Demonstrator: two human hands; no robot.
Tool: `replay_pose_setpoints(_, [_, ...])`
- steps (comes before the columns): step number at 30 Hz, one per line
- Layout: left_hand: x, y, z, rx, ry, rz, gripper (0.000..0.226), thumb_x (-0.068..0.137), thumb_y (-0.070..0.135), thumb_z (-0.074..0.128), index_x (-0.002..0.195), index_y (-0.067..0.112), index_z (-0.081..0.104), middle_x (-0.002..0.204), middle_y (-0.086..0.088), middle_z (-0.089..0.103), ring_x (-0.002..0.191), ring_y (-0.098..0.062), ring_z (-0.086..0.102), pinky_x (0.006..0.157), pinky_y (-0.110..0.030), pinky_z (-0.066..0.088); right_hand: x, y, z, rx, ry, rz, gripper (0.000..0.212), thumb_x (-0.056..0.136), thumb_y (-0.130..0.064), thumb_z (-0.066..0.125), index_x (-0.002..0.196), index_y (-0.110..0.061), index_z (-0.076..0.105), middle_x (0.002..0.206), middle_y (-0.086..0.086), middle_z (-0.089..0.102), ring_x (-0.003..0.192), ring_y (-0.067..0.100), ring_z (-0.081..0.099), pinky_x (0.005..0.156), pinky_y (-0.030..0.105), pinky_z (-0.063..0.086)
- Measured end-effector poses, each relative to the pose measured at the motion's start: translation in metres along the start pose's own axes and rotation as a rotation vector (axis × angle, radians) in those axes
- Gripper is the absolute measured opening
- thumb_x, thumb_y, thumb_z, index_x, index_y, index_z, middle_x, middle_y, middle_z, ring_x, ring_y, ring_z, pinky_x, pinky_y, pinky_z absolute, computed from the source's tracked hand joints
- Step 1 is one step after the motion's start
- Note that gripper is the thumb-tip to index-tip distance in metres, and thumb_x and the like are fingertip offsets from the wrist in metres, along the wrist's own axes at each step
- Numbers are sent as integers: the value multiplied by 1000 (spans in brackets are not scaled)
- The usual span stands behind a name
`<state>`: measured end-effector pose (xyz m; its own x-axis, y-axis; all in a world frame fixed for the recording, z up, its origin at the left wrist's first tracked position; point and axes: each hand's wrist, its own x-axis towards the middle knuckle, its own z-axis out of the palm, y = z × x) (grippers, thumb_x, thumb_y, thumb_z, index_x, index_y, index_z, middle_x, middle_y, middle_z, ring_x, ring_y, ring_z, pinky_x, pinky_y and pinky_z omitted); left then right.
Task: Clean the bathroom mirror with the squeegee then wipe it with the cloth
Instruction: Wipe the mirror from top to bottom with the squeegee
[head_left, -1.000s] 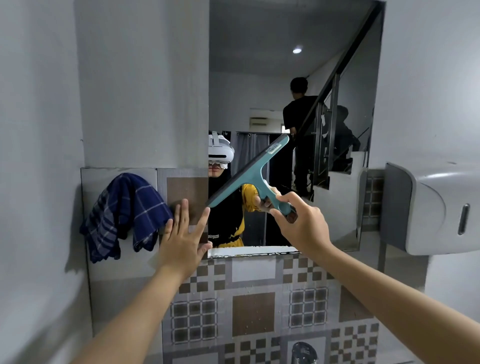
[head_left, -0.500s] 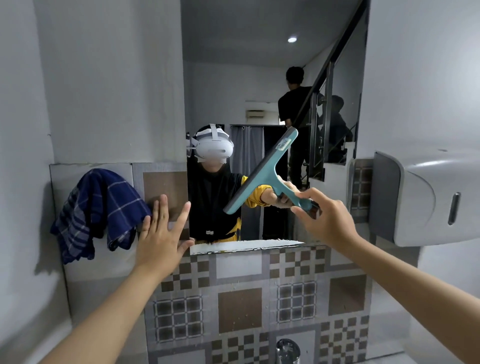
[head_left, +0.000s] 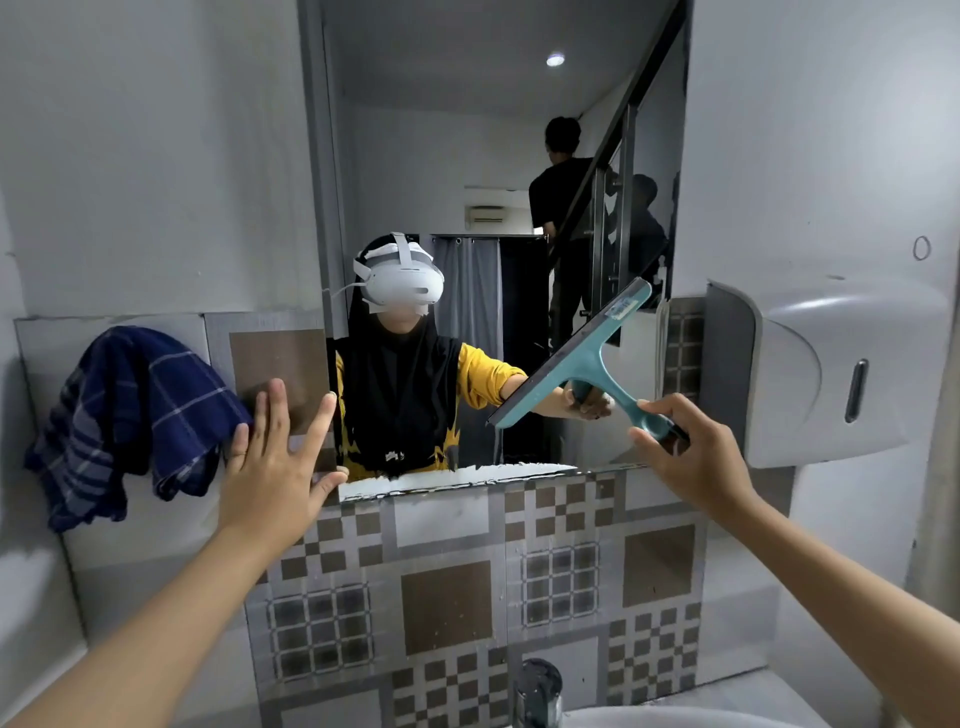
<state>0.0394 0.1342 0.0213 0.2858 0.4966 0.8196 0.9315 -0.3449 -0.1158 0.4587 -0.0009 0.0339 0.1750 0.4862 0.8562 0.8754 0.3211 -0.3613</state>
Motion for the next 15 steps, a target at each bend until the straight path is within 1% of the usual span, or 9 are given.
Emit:
replay_pose_setpoints(1, [0,0,0,-3,2,2,88,79,48,61,149,25,14,154,-26,2,141,-40,13,108,-56,21,-2,-1,2,20,3,18,27,79,-22,76,102,-21,61,72,-5,61,47,17,51,43,36,48])
replay_pose_setpoints(3, [0,0,-1,-6,2,5,88,79,48,61,149,24,15,154,-26,2,140,-40,13,108,-55,21,-8,-3,6,59,16,63,28,79,-23,76,99,-30,58,74,-5,64,50,19,54,45,34,48])
replay_pose_setpoints(4, [0,0,-2,-7,2,6,88,79,47,62,149,24,15,154,-26,2,140,-40,13,108,-55,21,-13,-3,8,79,23,89,28,79,-24,76,96,-34,56,77,-4,65,53,18,57,47,31,49])
replay_pose_setpoints(5, [0,1,-2,-8,1,6,88,79,47,63,149,24,15,154,-26,2,140,-40,14,108,-55,22,-18,-3,11,106,29,127,28,79,-23,76,93,-37,56,79,-3,67,55,14,58,48,24,49])
replay_pose_setpoints(6, [0,1,-1,-7,-2,6,89,79,47,63,149,24,15,154,-27,2,140,-41,14,108,-55,22,-24,-4,13,146,30,171,27,79,-22,75,92,-36,56,79,-4,67,55,10,57,47,17,46])
replay_pose_setpoints(7, [1,1,-1,-4,-5,6,89,79,47,63,149,24,14,154,-27,2,140,-41,14,108,-55,22,-30,-4,16,189,30,217,24,80,-21,75,93,-32,58,76,-3,66,51,8,54,45,13,42])
replay_pose_setpoints(10, [1,1,-1,1,-11,3,88,80,48,61,149,25,13,154,-27,1,141,-40,12,108,-54,21,-44,-16,22,316,36,329,20,84,-15,72,97,-15,58,64,3,61,40,5,45,39,12,34])
replay_pose_setpoints(12, [1,1,-1,-7,-10,3,88,80,47,62,149,24,14,154,-26,1,141,-40,12,108,-54,21,-48,-31,28,390,53,378,17,86,-13,69,97,-15,55,58,4,57,36,4,42,36,13,32])
replay_pose_setpoints(15, [0,1,-2,-21,-5,6,87,79,45,64,149,24,16,154,-27,2,140,-42,14,108,-56,22,-53,-57,45,474,130,490,15,89,-17,66,96,-18,53,61,9,55,38,4,40,36,19,33])
